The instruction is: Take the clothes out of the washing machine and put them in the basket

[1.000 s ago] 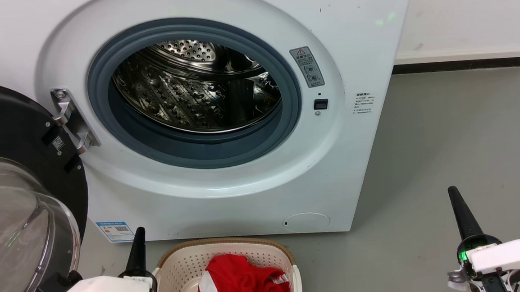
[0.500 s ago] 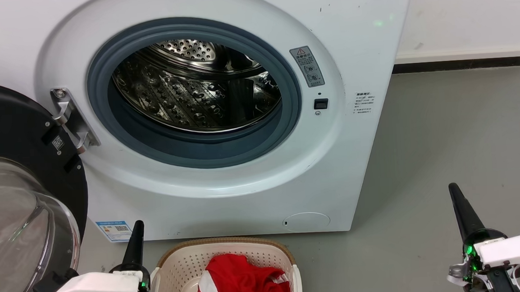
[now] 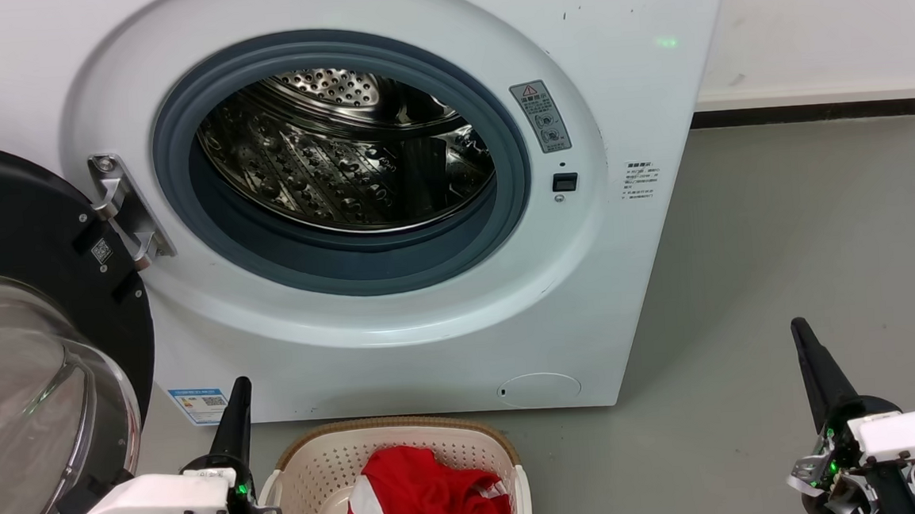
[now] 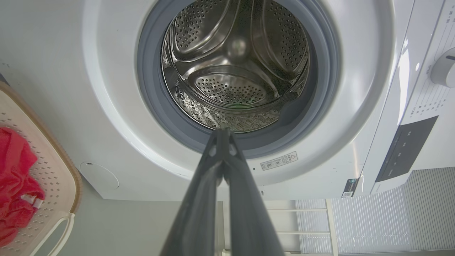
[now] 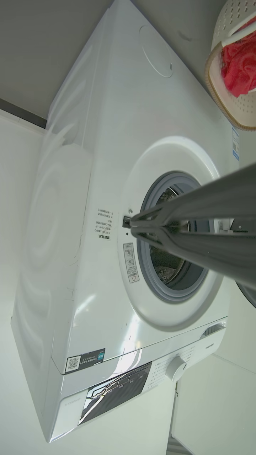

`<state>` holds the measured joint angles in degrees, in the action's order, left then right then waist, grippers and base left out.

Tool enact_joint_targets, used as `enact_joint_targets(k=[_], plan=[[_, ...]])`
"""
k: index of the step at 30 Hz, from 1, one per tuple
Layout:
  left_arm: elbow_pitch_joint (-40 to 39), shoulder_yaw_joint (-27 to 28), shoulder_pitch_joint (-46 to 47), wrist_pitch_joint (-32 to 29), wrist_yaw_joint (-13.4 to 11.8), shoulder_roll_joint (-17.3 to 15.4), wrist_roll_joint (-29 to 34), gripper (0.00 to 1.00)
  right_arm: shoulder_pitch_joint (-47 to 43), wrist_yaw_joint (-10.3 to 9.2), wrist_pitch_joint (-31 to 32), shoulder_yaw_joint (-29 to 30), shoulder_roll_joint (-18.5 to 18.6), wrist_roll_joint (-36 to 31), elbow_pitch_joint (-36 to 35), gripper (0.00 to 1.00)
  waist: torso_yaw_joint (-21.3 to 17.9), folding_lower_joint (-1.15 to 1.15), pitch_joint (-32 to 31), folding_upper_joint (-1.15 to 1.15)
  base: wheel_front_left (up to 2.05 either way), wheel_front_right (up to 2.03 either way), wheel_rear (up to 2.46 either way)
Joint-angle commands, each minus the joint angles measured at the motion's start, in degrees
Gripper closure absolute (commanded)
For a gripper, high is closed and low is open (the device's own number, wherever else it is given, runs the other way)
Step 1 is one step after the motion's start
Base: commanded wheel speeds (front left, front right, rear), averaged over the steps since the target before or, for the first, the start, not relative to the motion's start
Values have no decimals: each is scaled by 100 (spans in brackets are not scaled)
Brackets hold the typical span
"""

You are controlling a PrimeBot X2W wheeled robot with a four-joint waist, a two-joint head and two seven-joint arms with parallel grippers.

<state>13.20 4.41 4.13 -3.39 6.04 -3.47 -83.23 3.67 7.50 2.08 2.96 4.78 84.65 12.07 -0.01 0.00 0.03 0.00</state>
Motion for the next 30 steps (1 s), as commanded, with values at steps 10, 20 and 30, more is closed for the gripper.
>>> enact_joint_targets(k=[10,20,30], plan=[[44,84,171,-145,97,-13,-518,100,203,-1,149,73,-14,520,99,100,1,0,7,0,0,0,0],[84,132,222,-253,154,-6,-930,100,272,-2,258,125,-30,915,184,100,1,0,13,0,0,0,0],[90,153,229,-278,162,4,-975,100,267,-2,296,156,-45,943,198,100,1,0,15,0,0,0,0]])
